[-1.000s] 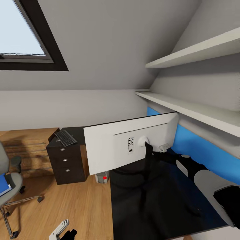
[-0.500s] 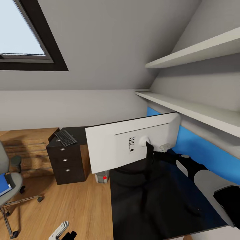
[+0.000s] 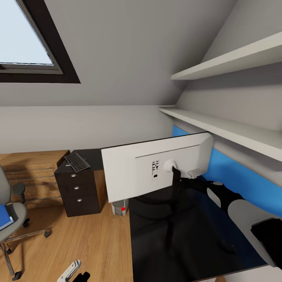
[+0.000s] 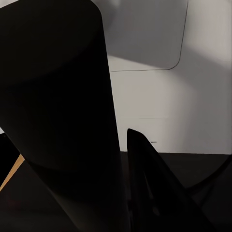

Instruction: In the bedroom, organize the workspace by keeping the computer under the desk, ensuring the monitor is on the desk, placing the keyboard on the desk next to the monitor, placing the mouse on the desk next to the keyboard, moving the folder from the swivel chair onto the desk next to the mouse, stacking the notebook on top of the folder with the pen on top of the notebook, and positioning the swivel chair next to the desk.

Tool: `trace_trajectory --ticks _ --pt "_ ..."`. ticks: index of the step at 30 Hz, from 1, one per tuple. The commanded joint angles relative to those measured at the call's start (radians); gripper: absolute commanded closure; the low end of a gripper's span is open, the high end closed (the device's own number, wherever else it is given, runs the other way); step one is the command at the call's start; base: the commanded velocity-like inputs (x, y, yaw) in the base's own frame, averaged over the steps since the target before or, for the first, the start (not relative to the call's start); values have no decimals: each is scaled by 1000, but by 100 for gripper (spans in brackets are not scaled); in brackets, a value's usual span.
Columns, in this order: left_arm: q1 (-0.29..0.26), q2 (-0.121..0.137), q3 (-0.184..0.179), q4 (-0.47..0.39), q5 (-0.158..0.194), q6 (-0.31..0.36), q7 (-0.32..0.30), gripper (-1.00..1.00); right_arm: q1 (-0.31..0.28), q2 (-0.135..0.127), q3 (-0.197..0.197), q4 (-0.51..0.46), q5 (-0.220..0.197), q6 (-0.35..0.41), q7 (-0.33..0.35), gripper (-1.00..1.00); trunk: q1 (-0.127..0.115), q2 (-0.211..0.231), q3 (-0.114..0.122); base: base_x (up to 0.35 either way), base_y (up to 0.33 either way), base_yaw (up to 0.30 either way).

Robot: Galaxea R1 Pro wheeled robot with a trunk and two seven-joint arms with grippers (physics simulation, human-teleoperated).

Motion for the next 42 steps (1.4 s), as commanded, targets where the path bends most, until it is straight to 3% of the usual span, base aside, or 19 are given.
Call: trace_trajectory --ticks 1,14,42 --pt "-1 0 0 -2 9 3 8 -100 -1 0 -9 -2 -21 1 -3 100 0 -2 -1 0 0 0" --pt "0 14 -1 -2 9 3 8 -100 6 1 -8 -3 -19 -2 -37 100 0 -2 -1 0 0 0" --pt "0 15 -2 0 8 3 8 -100 40 0 -12 2 -20 0 -84 100 0 -2 -1 0 0 0"
